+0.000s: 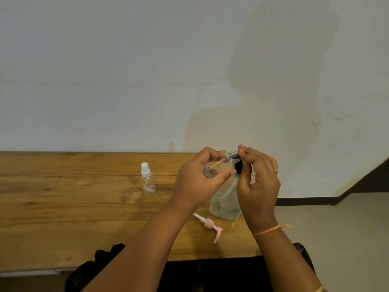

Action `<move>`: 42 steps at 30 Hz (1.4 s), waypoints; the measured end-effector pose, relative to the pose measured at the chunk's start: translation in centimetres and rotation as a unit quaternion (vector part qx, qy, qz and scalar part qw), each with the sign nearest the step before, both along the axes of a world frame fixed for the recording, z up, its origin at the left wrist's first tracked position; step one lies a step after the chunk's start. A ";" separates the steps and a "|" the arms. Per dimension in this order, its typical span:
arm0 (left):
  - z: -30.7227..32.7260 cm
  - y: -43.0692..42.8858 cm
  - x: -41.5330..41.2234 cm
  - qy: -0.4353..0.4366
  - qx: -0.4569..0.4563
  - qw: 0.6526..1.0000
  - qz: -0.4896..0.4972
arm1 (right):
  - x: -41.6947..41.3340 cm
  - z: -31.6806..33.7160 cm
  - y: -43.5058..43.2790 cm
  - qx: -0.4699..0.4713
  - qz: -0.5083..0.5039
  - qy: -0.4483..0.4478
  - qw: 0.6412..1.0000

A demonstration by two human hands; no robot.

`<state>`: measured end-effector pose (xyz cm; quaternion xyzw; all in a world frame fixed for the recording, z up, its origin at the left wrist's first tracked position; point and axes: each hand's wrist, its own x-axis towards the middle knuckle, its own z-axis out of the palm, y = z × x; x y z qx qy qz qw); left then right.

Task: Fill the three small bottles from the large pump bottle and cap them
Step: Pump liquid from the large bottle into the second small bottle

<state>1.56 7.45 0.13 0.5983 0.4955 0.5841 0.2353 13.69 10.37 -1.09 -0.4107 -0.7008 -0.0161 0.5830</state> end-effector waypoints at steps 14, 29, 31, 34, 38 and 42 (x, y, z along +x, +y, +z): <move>-0.3 0.5 0.0 0.006 -0.018 1.000 -0.001 | -0.1 -0.2 0.6 -0.006 0.005 -0.014 1.000; -0.4 0.7 -0.1 -0.008 -0.007 1.000 -0.009 | -0.1 -0.2 0.8 0.004 0.003 0.001 1.000; -0.6 0.7 -0.1 -0.011 -0.008 1.000 -0.005 | -0.1 -0.3 0.8 0.006 0.006 -0.006 1.000; -0.5 0.6 0.0 -0.013 0.001 1.000 -0.006 | -0.2 0.1 0.5 0.001 0.003 0.006 1.000; 0.1 0.4 0.0 -0.006 0.024 1.000 -0.005 | -0.1 0.7 0.3 0.015 0.002 0.013 1.000; 0.1 0.5 0.0 -0.002 0.030 1.000 -0.001 | -0.1 0.7 0.5 0.011 0.001 0.009 1.000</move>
